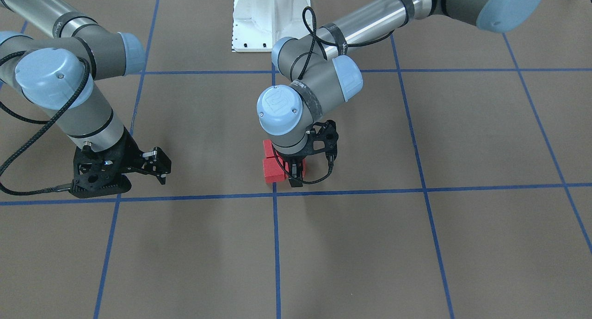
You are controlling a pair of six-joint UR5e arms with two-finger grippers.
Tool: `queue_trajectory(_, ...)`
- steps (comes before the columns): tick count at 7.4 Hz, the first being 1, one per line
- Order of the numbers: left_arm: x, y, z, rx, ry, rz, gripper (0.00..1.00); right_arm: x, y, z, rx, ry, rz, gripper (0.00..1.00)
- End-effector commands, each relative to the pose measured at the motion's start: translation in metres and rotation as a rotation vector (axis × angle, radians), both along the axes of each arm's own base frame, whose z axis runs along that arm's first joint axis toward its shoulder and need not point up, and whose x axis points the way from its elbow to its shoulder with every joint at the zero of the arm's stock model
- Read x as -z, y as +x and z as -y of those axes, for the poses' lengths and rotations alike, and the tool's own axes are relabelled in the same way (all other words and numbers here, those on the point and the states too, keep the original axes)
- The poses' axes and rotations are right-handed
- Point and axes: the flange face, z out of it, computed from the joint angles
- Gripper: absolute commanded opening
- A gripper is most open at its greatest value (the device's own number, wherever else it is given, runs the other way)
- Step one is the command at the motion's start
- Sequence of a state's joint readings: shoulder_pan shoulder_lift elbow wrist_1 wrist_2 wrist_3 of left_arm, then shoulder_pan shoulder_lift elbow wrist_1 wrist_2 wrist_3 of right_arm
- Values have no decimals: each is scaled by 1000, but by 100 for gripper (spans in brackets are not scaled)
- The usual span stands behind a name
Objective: Form red blocks into L shape at center
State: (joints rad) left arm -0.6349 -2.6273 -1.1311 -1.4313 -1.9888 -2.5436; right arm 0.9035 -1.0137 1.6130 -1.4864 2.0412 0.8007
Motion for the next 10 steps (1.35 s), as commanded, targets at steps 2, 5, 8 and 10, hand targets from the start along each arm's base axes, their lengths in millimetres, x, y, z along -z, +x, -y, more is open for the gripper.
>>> queue_trajectory(2,19,-68,34,-91,106,18,100,6,11,1,-7,15,11,99)
queue_trajectory(5,-8,-150,82,-361,385,33,100,17,29,-14,-37,72,13,99)
queue_trajectory(8,-128,-256,50,-718,748,55,100,-17,49,-9,-55,22,-25,99)
queue_trajectory(10,-202,-342,28,-898,872,97,100,-45,79,5,-101,-20,-53,99)
